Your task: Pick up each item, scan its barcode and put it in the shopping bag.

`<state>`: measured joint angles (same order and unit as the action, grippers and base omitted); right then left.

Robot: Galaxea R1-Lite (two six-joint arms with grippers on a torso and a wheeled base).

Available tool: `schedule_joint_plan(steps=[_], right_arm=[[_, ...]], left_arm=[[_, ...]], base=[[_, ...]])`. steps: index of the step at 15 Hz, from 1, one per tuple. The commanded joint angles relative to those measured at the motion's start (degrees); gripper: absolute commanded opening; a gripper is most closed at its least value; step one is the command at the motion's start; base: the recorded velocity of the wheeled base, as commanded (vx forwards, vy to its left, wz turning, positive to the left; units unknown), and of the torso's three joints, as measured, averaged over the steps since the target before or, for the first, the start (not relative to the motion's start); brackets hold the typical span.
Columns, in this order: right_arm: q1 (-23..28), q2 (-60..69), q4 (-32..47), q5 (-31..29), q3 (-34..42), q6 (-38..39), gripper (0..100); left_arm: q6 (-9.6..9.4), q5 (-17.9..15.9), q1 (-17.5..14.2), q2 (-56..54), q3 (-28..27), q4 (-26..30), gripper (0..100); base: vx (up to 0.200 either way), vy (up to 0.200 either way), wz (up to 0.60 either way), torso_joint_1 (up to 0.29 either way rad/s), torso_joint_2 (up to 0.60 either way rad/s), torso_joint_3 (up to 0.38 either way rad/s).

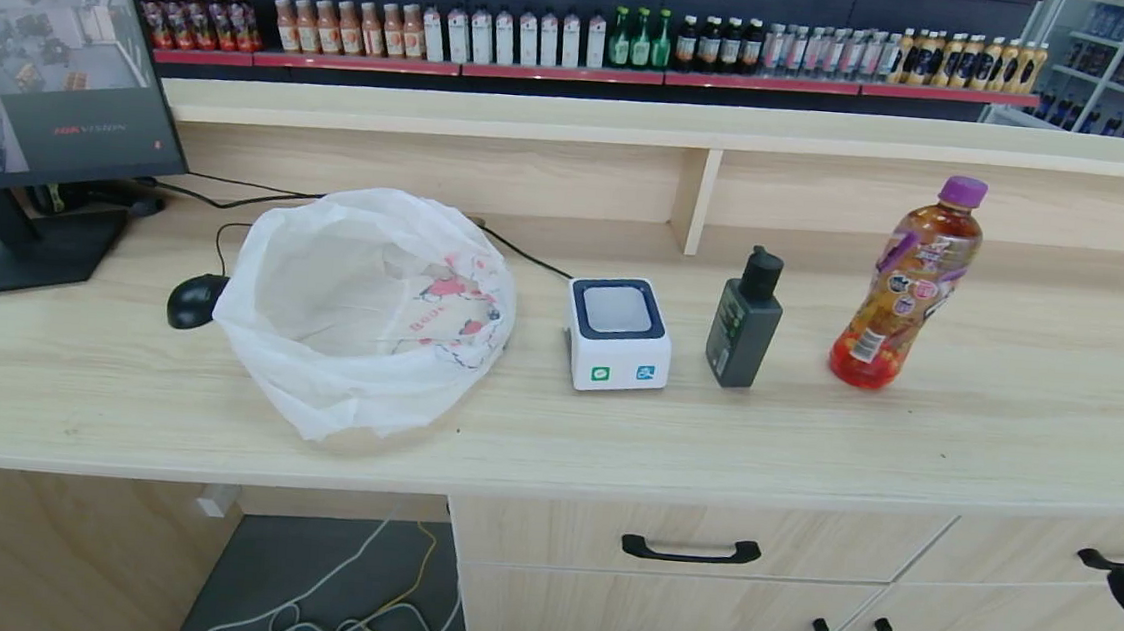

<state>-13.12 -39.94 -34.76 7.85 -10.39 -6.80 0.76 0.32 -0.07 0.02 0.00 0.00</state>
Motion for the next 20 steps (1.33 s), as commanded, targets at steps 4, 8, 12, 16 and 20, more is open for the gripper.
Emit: schedule_joint_plan(steps=[4, 8, 12, 16, 20], right_arm=[[-7.10, -22.82, -18.59, -1.79, 2.48, -1.72, 100], [-8.33, -31.61, -27.03, -3.81, 2.92, -1.02, 100], [-10.26, -39.25, -30.37, -4.51, -0.42, -0.76, 100], [-14.04, -47.87, -39.16, -13.04, -5.61, 3.99, 100], [-18.08, -51.29, -39.51, -21.56, -9.39, 8.12, 100]], left_arm=[[0.04, 0.03, -0.01, -0.02, 0.00, 0.00, 100], [0.04, 0.03, -0.01, -0.02, 0.00, 0.00, 100], [0.04, 0.03, -0.01, -0.02, 0.00, 0.00, 100], [0.04, 0.03, -0.01, -0.02, 0.00, 0.00, 100], [0.04, 0.03, -0.01, -0.02, 0.00, 0.00, 100]], base=[[0.000, 0.000, 0.00, 0.000, 0.00, 0.000], [0.000, 0.000, 0.00, 0.000, 0.00, 0.000], [0.000, 0.000, 0.00, 0.000, 0.00, 0.000], [0.000, 0.000, 0.00, 0.000, 0.00, 0.000], [0.000, 0.000, 0.00, 0.000, 0.00, 0.000]])
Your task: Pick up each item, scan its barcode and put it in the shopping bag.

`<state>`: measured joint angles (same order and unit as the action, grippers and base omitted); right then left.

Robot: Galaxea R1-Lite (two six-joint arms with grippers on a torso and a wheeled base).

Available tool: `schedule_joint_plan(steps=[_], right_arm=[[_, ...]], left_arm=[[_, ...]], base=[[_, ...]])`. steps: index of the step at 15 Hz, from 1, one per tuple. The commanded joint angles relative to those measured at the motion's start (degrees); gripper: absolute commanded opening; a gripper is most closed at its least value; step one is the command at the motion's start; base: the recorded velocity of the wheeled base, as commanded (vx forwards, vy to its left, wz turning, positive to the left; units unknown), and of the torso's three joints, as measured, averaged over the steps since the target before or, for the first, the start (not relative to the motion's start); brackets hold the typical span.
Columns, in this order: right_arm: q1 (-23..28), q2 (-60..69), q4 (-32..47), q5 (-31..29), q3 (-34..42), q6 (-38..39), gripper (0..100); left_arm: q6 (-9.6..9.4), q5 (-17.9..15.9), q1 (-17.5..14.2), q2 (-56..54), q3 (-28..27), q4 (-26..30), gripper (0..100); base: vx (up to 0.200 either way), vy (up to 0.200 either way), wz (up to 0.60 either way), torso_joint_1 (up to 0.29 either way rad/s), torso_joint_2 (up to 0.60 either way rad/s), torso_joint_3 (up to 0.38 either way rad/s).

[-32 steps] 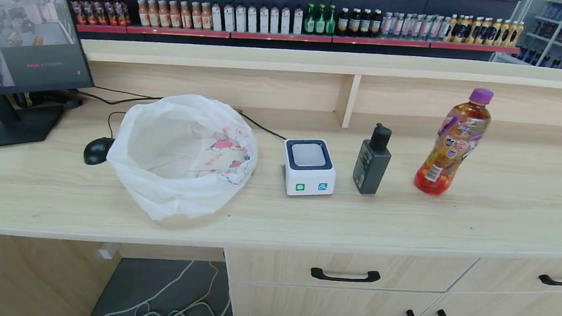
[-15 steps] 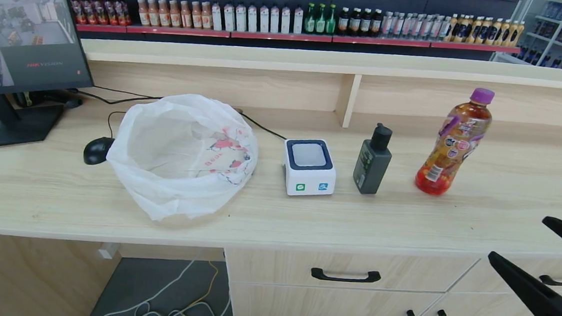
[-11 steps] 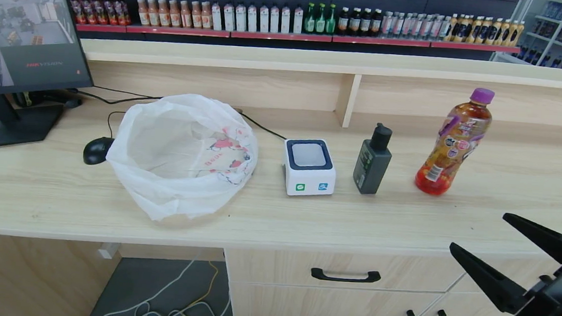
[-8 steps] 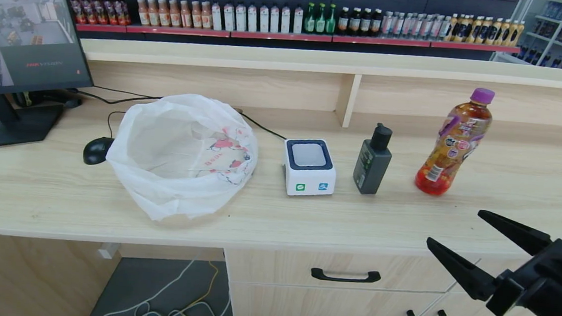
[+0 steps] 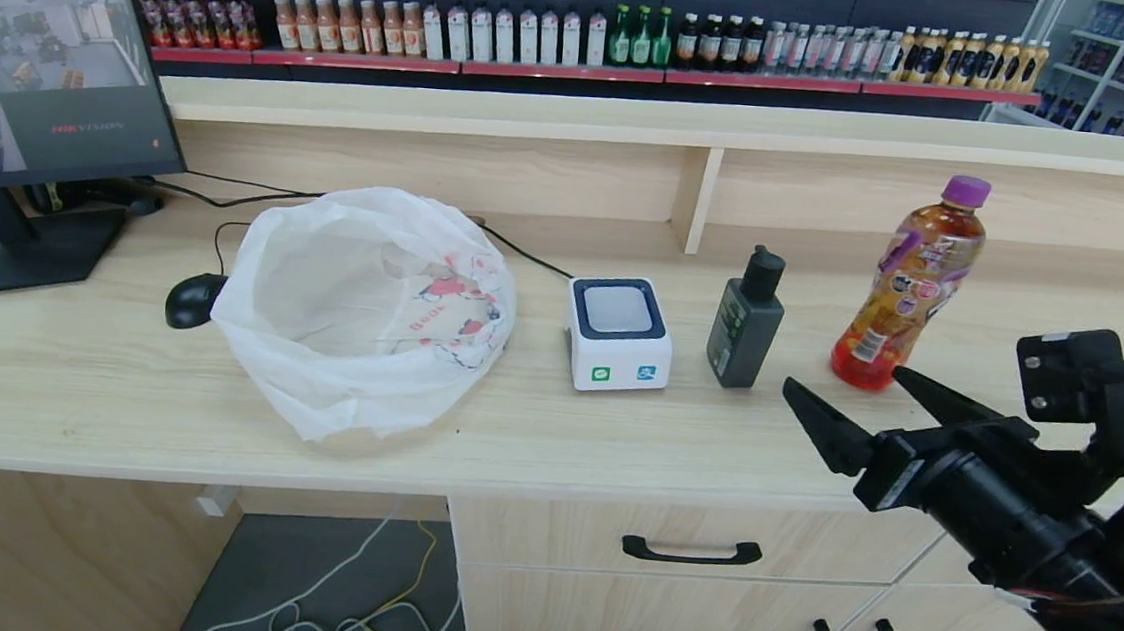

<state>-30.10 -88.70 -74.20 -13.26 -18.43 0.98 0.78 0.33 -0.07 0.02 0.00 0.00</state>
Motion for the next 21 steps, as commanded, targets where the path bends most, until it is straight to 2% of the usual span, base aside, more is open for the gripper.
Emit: schedule_joint_plan(steps=[1, 6, 12, 21], right_arm=[[-0.93, -4.20, -0.42, -0.89, -2.84, 0.34, 100], [3.73, -8.42, -2.61, -0.97, -6.18, -0.27, 100], [3.64, -15.72, -3.14, -0.89, -14.97, -1.85, 100], [3.29, -23.54, -3.49, -0.80, -23.67, -2.82, 100]], left_arm=[[0.01, 0.02, -0.01, -0.02, 0.00, 0.00, 100], [0.01, 0.02, -0.01, -0.02, 0.00, 0.00, 100], [0.01, 0.02, -0.01, -0.02, 0.00, 0.00, 100], [0.01, 0.02, -0.01, -0.02, 0.00, 0.00, 100]], base=[[0.000, 0.000, 0.00, 0.000, 0.00, 0.000], [0.000, 0.000, 0.00, 0.000, 0.00, 0.000], [0.000, 0.000, 0.00, 0.000, 0.00, 0.000], [0.000, 0.000, 0.00, 0.000, 0.00, 0.000]])
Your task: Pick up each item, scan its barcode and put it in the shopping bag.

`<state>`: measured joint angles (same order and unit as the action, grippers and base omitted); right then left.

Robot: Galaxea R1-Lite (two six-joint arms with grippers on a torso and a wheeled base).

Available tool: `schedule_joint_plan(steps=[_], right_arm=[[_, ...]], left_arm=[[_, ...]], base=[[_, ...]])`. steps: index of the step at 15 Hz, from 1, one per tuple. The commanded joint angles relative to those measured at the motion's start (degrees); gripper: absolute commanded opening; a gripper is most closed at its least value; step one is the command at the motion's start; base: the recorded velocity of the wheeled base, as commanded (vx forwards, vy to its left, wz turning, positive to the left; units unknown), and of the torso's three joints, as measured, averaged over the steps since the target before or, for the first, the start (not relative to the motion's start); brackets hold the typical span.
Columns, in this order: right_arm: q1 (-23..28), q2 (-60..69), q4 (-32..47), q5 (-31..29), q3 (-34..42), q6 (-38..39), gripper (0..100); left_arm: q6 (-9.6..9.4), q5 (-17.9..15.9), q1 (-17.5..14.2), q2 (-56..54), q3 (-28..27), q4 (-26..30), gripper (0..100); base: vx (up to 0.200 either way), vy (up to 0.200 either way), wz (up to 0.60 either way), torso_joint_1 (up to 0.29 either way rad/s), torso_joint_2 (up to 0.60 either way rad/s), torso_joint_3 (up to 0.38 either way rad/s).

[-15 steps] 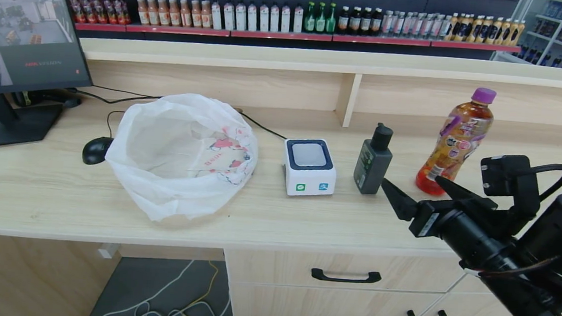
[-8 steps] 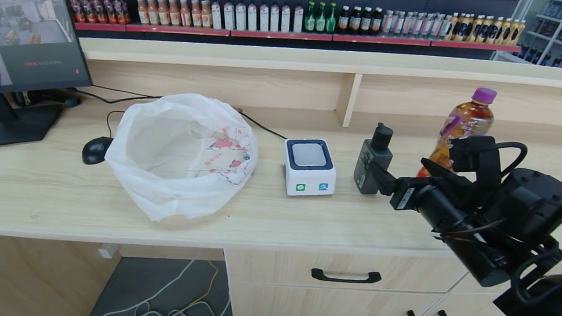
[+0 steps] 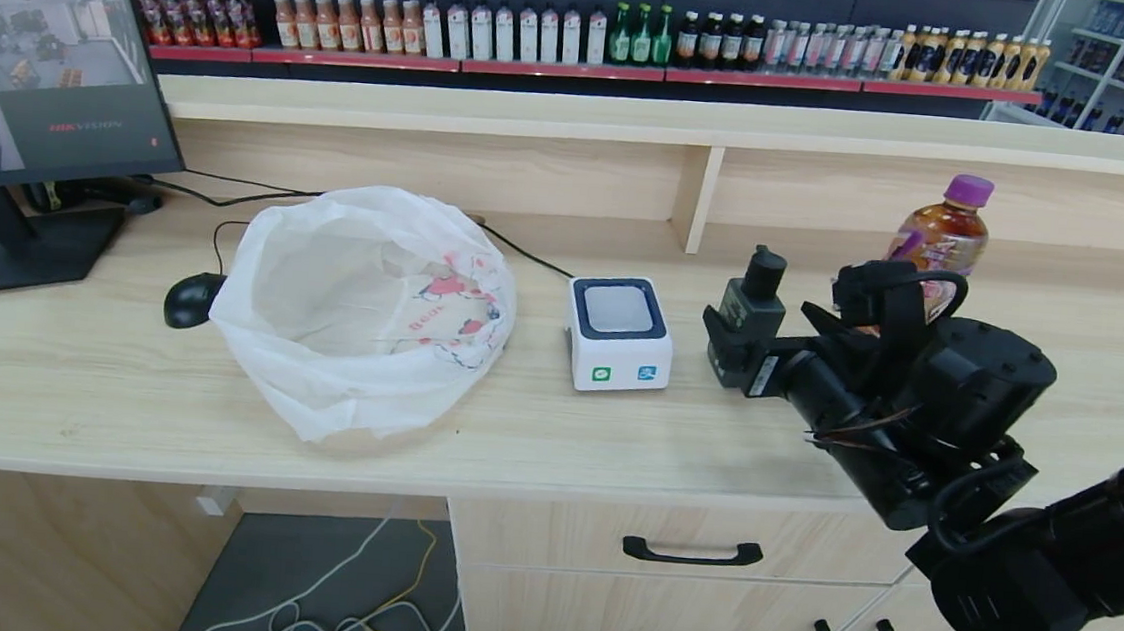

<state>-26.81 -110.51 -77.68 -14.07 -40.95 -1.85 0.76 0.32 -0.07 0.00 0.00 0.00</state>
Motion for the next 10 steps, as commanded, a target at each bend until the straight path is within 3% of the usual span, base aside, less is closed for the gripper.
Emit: schedule_joint_plan(steps=[1, 10], right_arm=[[0.09, -2.78, -0.02, 0.01, -2.21, 0.01, 100], [1.85, -7.00, -0.10, 0.01, -6.78, 0.18, 100]], left_arm=[[0.04, 0.03, -0.01, 0.00, 0.00, 0.00, 100], [0.04, 0.03, -0.01, 0.00, 0.00, 0.00, 100]], base=[[0.000, 0.000, 0.00, 0.000, 0.00, 0.000], [0.000, 0.000, 0.00, 0.000, 0.00, 0.000]])
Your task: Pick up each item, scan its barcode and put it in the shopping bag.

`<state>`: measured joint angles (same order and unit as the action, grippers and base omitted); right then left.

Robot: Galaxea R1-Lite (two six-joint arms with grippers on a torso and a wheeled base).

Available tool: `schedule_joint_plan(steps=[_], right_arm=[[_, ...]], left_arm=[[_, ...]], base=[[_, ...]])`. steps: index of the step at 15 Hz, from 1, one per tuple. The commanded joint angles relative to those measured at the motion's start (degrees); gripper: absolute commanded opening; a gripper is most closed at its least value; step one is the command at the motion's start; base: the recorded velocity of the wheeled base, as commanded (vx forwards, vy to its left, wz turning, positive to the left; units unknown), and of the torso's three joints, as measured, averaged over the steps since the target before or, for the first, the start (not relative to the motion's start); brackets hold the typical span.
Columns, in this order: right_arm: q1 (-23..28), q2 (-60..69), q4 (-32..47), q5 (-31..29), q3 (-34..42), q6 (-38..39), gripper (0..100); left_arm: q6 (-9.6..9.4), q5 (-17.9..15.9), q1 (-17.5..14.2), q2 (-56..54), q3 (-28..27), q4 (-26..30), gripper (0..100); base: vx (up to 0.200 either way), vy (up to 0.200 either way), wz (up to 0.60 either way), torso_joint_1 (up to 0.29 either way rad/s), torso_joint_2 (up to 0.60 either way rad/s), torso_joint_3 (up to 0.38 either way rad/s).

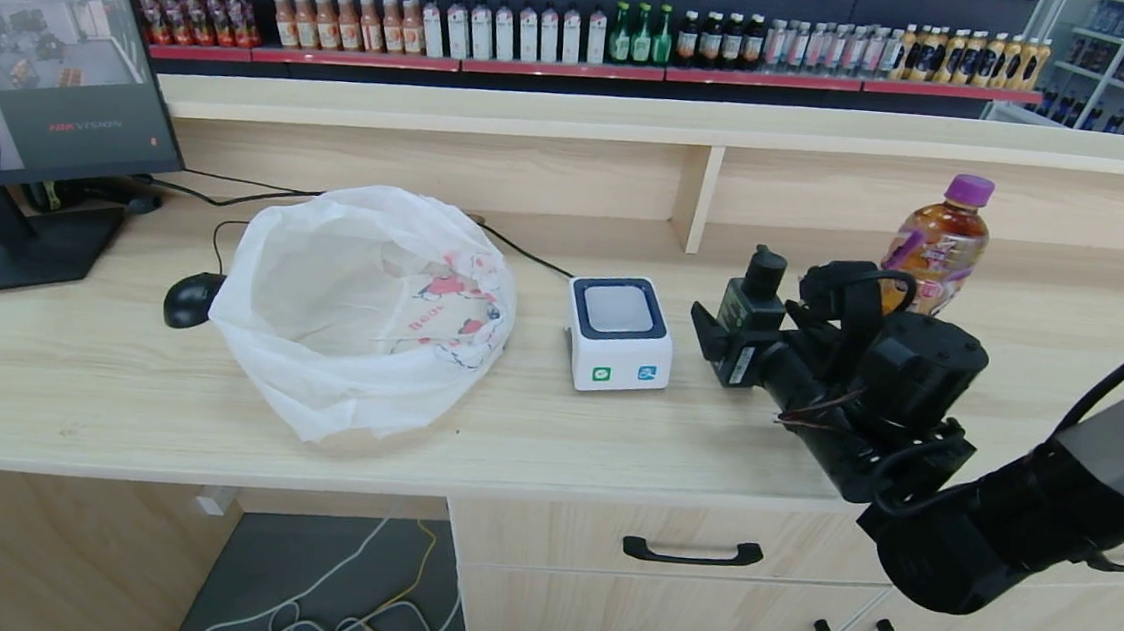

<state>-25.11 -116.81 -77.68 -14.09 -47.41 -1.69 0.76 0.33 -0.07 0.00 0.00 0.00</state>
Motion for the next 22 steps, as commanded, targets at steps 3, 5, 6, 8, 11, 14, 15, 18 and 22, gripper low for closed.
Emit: schedule_joint_plan(steps=[3, 5, 6, 8, 11, 14, 15, 18, 22], right_arm=[[1.12, -1.58, -0.10, 0.03, -1.28, 0.11, 100], [1.12, -2.37, -0.02, 0.03, -1.63, 0.11, 100], [1.12, -2.81, -0.10, 0.03, -2.16, 0.11, 100], [1.56, -3.34, -0.02, 0.03, -2.60, 0.11, 100], [1.56, -3.78, -0.02, 0.03, -2.78, 0.20, 100], [1.82, -4.04, -0.02, -0.06, -2.78, 0.20, 100], [1.91, -3.95, -0.02, -0.06, -2.78, 0.20, 0], [2.00, -3.78, -0.02, 0.03, -2.78, 0.20, 0], [2.00, -3.42, -0.02, 0.03, -2.60, 0.20, 0]], left_arm=[[0.04, 0.02, -0.01, 0.00, 0.00, 0.00, 100], [0.04, 0.02, -0.01, 0.00, 0.00, 0.00, 100], [0.04, 0.02, -0.01, 0.00, 0.00, 0.00, 100], [0.04, 0.02, -0.01, 0.00, 0.00, 0.00, 100], [0.04, 0.02, -0.01, 0.00, 0.00, 0.00, 100], [0.04, 0.02, -0.01, 0.00, 0.00, 0.00, 100], [0.04, 0.02, -0.01, 0.00, 0.00, 0.00, 100], [0.04, 0.02, -0.01, 0.00, 0.00, 0.00, 100], [0.04, 0.02, -0.01, 0.00, 0.00, 0.00, 100]], base=[[0.000, 0.000, 0.00, 0.000, 0.00, 0.000], [0.000, 0.000, 0.00, 0.000, 0.00, 0.000], [0.000, 0.000, 0.00, 0.000, 0.00, 0.000], [0.000, 0.000, 0.00, 0.000, 0.00, 0.000], [0.000, 0.000, 0.00, 0.000, 0.00, 0.000], [0.000, 0.000, 0.00, 0.000, 0.00, 0.000], [0.000, 0.000, 0.00, 0.000, 0.00, 0.000], [0.000, 0.000, 0.00, 0.000, 0.00, 0.000], [0.000, 0.000, 0.00, 0.000, 0.00, 0.000]])
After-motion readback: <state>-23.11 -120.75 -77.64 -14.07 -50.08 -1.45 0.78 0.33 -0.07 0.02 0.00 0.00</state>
